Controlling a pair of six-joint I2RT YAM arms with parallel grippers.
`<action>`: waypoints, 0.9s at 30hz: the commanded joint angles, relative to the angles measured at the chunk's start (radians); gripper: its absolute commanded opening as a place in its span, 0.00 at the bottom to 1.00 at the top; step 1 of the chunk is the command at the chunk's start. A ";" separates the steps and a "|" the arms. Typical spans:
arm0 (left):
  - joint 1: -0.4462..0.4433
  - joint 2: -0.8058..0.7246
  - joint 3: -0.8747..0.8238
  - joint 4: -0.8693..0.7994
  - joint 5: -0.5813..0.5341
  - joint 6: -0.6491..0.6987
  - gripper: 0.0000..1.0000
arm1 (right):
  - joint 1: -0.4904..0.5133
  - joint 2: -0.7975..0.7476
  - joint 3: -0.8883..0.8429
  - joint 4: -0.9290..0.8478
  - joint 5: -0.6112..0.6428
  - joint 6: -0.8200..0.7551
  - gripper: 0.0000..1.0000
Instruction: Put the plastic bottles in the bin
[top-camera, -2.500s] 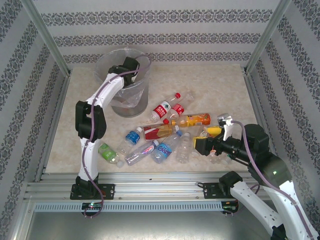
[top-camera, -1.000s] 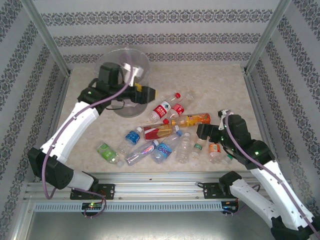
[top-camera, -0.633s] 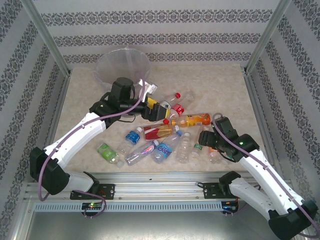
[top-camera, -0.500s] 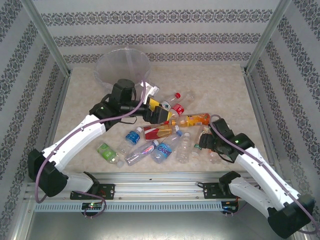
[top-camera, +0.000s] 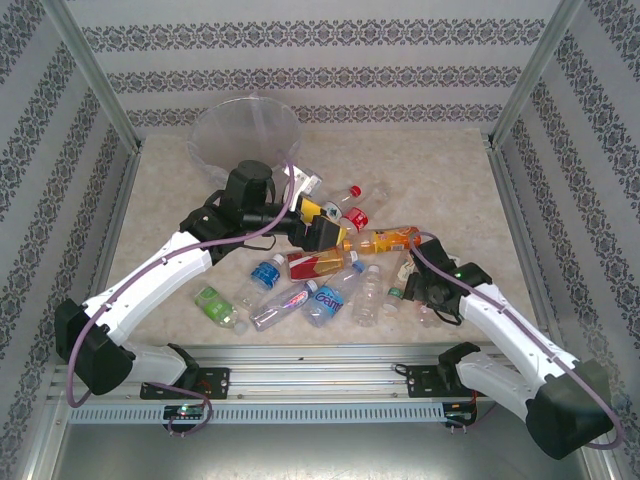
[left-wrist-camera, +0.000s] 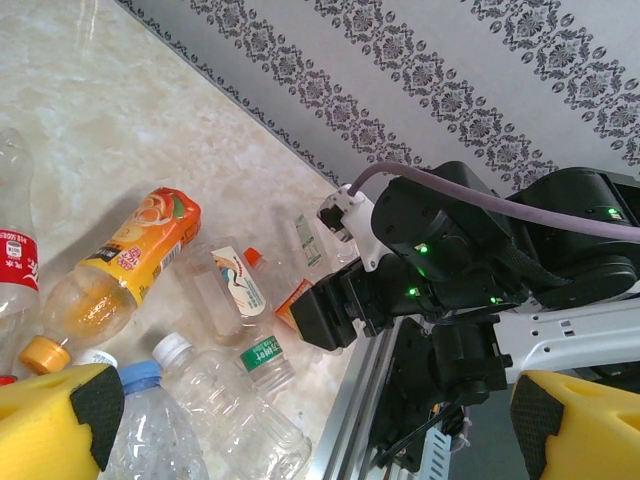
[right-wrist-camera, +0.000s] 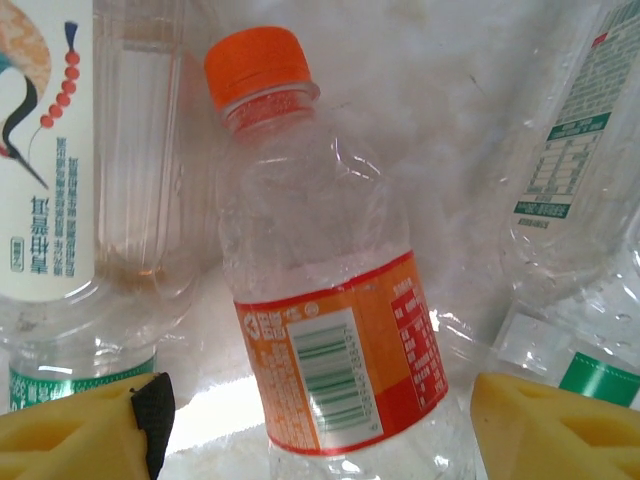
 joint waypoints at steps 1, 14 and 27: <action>-0.007 -0.023 0.012 0.002 -0.008 0.020 1.00 | -0.026 0.008 -0.038 0.047 0.008 0.008 0.78; -0.006 -0.016 0.010 -0.002 -0.014 0.024 1.00 | -0.043 0.101 -0.072 0.142 -0.063 -0.010 0.77; -0.008 -0.002 0.007 0.005 -0.013 0.003 1.00 | -0.043 0.082 -0.079 0.153 -0.052 -0.017 0.62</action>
